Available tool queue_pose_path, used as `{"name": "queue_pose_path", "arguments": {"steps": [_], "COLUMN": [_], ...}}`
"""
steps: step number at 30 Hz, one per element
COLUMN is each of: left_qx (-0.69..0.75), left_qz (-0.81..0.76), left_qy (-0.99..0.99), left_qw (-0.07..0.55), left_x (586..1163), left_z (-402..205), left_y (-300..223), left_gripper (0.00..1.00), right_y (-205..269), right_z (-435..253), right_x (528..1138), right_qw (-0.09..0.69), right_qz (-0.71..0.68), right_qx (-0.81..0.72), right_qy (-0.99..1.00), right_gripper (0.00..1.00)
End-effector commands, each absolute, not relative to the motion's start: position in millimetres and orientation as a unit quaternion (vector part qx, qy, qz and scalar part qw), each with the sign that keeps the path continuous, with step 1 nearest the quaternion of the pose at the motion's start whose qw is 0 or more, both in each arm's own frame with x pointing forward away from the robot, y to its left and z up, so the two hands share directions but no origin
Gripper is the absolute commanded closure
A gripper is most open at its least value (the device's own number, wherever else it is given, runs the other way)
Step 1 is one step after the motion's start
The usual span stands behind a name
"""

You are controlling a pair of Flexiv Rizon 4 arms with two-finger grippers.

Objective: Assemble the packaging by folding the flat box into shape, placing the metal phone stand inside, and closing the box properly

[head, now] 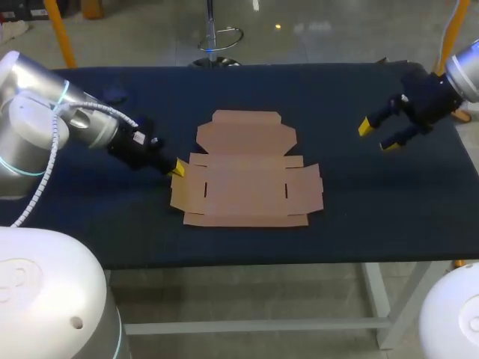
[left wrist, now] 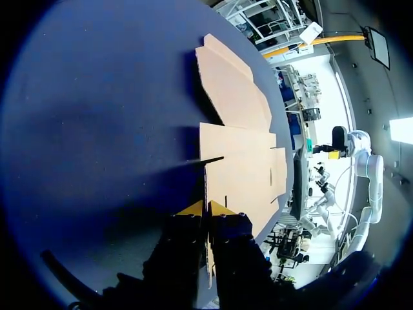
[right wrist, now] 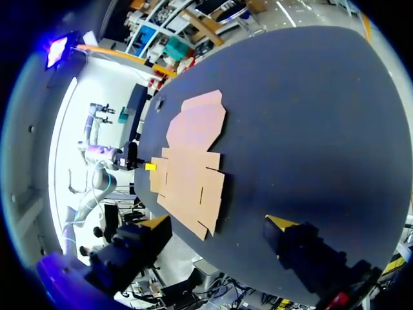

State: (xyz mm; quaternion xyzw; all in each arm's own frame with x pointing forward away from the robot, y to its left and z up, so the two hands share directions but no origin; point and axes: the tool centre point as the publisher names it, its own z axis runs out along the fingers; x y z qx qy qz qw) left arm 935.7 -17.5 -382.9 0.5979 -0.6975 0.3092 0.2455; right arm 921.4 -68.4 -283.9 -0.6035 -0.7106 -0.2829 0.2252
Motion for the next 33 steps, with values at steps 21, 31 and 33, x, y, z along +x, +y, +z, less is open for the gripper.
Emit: {"name": "queue_pose_path", "arguments": {"steps": [21,31,33], "left_qx": [0.660,0.687,0.686], "left_qz": [0.248,0.255,0.257], "left_qy": [-0.701,-0.676,-0.677], "left_qw": [0.109,0.076,0.076], "left_x": [954.4,972.1,975.7], "left_z": [-290.7,-283.0,-284.0], "left_y": [14.4,41.4,44.4], "left_gripper": [0.00,0.00,0.00], "right_y": [-61.7,-41.3,-37.8], "right_z": [-291.4,-313.1,-317.7], "right_x": [951.0,975.5,980.3], "right_qw": [0.195,0.182,0.180], "right_qz": [-0.306,-0.303,-0.309], "right_qx": [-0.573,-0.607,-0.614], "right_qy": [-0.735,-0.712,-0.704], "right_gripper": [0.00,0.00,0.00]}}
